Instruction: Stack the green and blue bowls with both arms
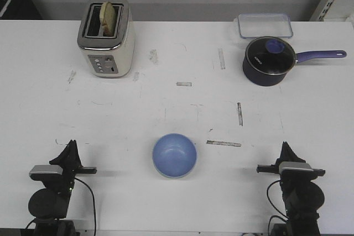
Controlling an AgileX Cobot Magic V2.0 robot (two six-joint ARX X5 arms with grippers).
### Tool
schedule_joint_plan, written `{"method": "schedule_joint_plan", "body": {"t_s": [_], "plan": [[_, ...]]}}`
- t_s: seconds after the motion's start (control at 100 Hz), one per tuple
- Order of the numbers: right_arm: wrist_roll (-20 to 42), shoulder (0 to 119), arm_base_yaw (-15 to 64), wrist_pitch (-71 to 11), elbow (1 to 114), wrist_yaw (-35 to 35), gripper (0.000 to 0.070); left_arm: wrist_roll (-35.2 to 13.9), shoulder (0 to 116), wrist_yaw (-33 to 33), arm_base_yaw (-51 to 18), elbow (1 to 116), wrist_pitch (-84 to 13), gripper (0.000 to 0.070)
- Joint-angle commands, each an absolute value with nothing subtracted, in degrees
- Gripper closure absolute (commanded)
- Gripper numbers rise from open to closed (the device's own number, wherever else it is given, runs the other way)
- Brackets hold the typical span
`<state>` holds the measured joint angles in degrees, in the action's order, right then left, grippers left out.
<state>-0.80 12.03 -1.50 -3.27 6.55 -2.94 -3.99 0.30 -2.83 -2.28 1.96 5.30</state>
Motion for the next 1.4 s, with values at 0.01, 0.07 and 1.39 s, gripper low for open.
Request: {"method": "schedule_joint_plan", "body": {"t_s": [0.01, 0.07, 1.39], "plan": [[2.31, 8.56, -1.48, -1.3, 3.18, -2.81, 0.07, -4.08, 0.19, -2.68, -2.28, 0.73, 6.04, 0.0697], [3.62, 4.97, -1.48, -0.97, 0.56, -2.76, 0.07, -4.08, 0.19, -2.68, -2.28, 0.73, 6.04, 0.0697], [3.42, 0.05, -1.52, -6.04, 0.73, -3.05, 0.07, -4.08, 0.27, -2.68, -2.26, 0.78, 5.98, 0.0697]]}}
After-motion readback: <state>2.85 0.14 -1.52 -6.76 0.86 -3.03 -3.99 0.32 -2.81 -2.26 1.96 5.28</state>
